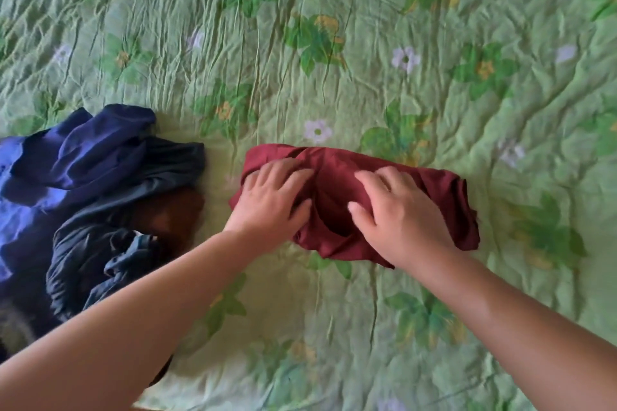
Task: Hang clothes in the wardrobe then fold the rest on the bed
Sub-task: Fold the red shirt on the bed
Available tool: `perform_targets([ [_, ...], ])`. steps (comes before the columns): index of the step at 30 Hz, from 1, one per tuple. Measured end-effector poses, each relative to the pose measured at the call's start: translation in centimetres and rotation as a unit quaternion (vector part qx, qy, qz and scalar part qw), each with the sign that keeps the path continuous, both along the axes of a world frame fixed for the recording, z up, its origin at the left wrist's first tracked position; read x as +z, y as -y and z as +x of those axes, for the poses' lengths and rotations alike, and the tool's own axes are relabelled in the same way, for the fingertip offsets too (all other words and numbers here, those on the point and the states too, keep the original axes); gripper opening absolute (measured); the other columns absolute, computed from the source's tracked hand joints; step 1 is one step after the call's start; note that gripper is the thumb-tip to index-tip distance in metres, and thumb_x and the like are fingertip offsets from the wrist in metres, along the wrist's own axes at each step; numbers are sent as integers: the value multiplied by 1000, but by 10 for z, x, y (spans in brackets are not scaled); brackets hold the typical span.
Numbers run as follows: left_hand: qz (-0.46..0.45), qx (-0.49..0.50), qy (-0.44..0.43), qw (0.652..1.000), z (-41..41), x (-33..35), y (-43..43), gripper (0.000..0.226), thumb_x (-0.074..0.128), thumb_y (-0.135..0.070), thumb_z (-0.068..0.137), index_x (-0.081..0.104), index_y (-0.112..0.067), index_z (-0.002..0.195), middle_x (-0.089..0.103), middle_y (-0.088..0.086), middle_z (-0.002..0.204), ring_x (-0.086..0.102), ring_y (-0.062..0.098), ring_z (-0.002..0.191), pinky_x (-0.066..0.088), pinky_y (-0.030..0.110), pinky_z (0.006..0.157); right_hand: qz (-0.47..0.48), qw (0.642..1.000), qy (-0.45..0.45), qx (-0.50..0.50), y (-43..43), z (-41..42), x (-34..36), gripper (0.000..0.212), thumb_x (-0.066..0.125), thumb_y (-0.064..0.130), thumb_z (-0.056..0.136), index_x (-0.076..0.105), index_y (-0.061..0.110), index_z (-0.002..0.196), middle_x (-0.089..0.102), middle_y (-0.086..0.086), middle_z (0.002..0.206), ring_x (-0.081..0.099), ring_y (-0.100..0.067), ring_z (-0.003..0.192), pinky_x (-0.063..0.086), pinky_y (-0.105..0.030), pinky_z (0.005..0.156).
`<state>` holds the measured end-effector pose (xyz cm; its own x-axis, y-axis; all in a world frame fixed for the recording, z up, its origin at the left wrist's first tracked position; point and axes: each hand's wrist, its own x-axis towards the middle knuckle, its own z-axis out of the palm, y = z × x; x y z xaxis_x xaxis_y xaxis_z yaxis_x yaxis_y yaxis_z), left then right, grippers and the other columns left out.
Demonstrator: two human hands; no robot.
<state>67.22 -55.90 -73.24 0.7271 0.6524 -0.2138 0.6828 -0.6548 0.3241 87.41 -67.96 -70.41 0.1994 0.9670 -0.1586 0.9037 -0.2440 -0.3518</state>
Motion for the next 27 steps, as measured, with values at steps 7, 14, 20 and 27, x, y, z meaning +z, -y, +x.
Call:
perform_targets([
  [7, -158, -45, 106, 981, 25, -6, 38, 62, 51, -30, 94, 33, -31, 153, 39, -2, 157, 24, 14, 150, 14, 48, 125, 25, 953, -226, -201, -2, 0, -18, 30, 67, 8, 86, 66, 23, 111, 71, 3, 110, 65, -12, 104, 44, -19, 92],
  [14, -84, -72, -72, 991, 0, -14, 21, 74, 20, -76, 92, -1, -46, 157, 6, -5, 169, -9, 15, 155, 1, 57, 124, -132, 926, -160, -315, 52, 47, -31, 20, 59, 13, 90, 52, 27, 78, 62, 11, 76, 53, -2, 62, 34, -19, 53],
  [20, -29, -219, -145, 964, -11, -20, 28, 64, 28, -67, 93, 11, -53, 153, -19, 9, 167, -25, 29, 151, -4, 72, 116, -8, 919, -333, -211, 26, 22, -15, 26, 53, 11, 82, 58, 35, 91, 69, 13, 97, 63, 3, 92, 44, -10, 81],
  [27, -37, -246, 16, 968, -31, -4, 35, 23, 55, -18, 79, 73, -22, 93, 62, 4, 133, 51, 27, 135, 31, 66, 111, -383, 845, -370, -48, 25, -16, -6, 20, 49, 18, 88, 68, 25, 88, 76, 1, 75, 69, -15, 58, 46, -25, 47],
])
